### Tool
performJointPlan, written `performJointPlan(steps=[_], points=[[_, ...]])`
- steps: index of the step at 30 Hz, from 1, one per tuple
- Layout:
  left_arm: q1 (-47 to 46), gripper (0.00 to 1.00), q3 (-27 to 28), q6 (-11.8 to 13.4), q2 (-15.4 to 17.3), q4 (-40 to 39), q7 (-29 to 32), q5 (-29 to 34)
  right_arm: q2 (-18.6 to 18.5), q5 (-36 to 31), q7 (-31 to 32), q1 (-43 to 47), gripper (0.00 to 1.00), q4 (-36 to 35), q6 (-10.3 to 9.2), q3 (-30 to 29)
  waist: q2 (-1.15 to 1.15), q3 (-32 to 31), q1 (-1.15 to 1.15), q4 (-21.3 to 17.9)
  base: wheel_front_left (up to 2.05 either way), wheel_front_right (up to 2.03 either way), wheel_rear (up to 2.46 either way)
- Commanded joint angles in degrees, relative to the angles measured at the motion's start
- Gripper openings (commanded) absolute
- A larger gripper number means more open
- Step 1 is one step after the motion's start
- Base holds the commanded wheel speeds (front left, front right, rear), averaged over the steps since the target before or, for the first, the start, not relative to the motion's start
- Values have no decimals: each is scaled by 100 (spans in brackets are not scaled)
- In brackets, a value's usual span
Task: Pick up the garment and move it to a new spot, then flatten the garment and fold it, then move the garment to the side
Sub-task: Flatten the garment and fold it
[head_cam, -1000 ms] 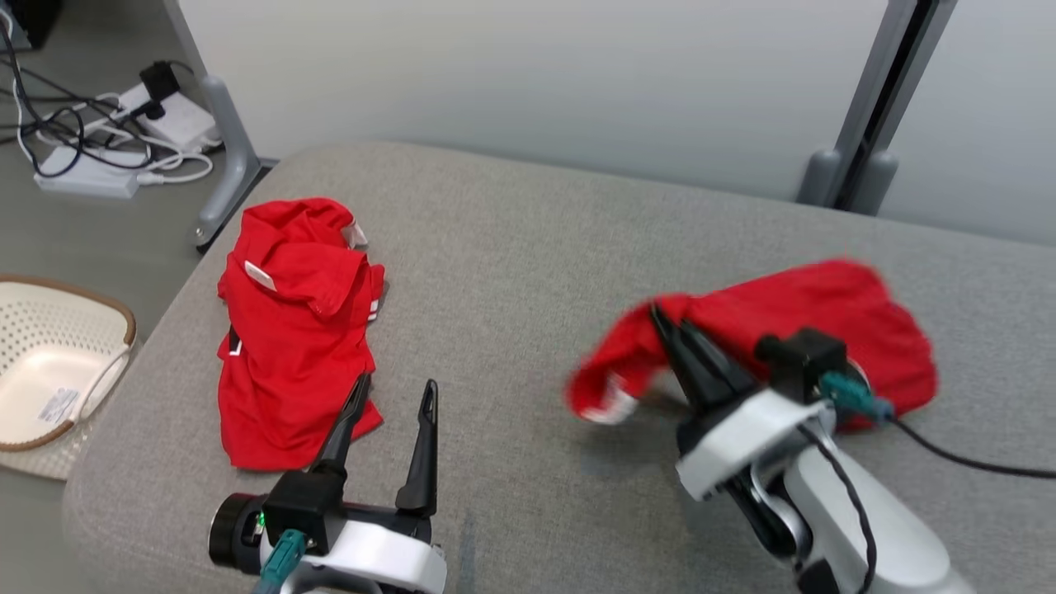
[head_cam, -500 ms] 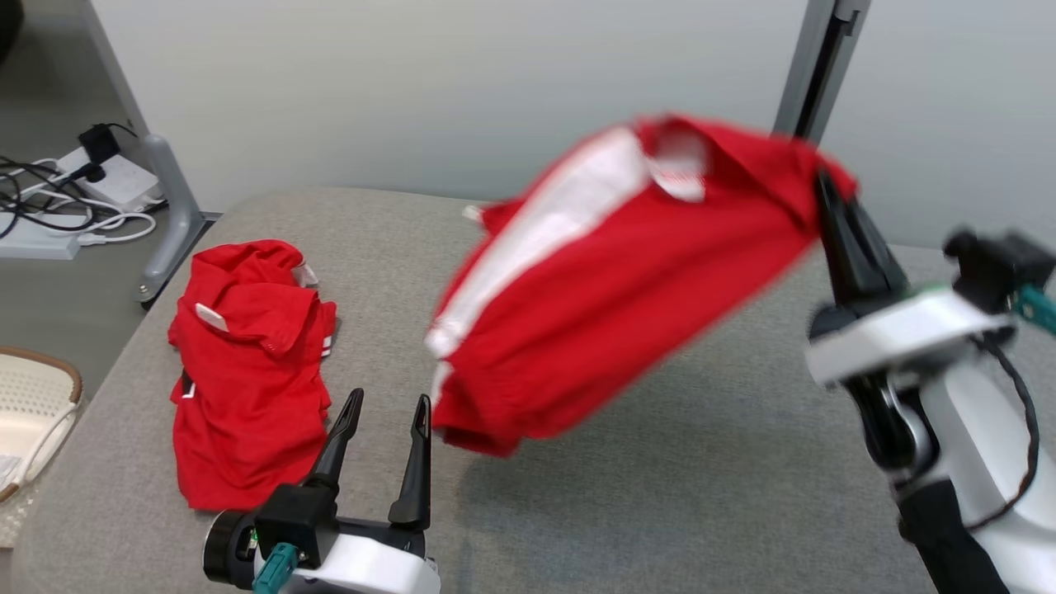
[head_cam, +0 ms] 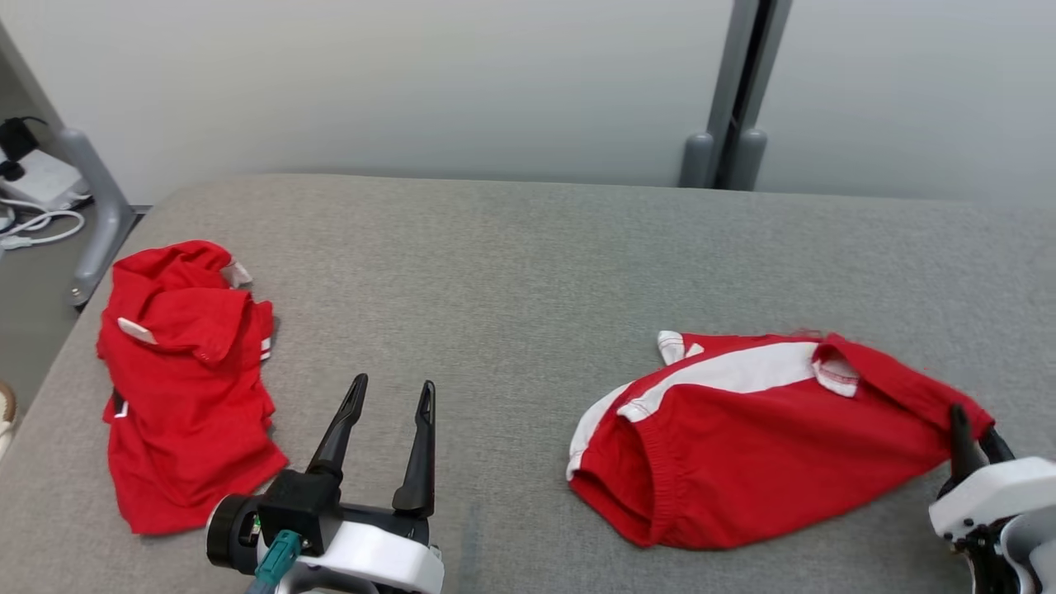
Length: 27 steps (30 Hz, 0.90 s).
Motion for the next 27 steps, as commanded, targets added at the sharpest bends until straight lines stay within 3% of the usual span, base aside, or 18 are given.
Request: performJointPlan(steps=[1,8,20,27], points=[[-93,100,13,27,24,7,-16,2,3,14,-13,-13,100,70,3,9,0,29,0,-84,0,0,0],[-107,100,9,42,26,34,-16,-18,-63,-191,-13,-74,100,-23,3,-187,0,-47,0,-259,0,0,0],[-105,100,41,59,24,-26,-16,-97,179,-1027,-13,671,100,-3044,2,-265,0,-133,0,-371,0,0,0],[-108,100,69,42,25,-42,-16,-151,442,-1431,-12,1180,100,-3979,2,-165,0,-163,0,-372,0,0,0]])
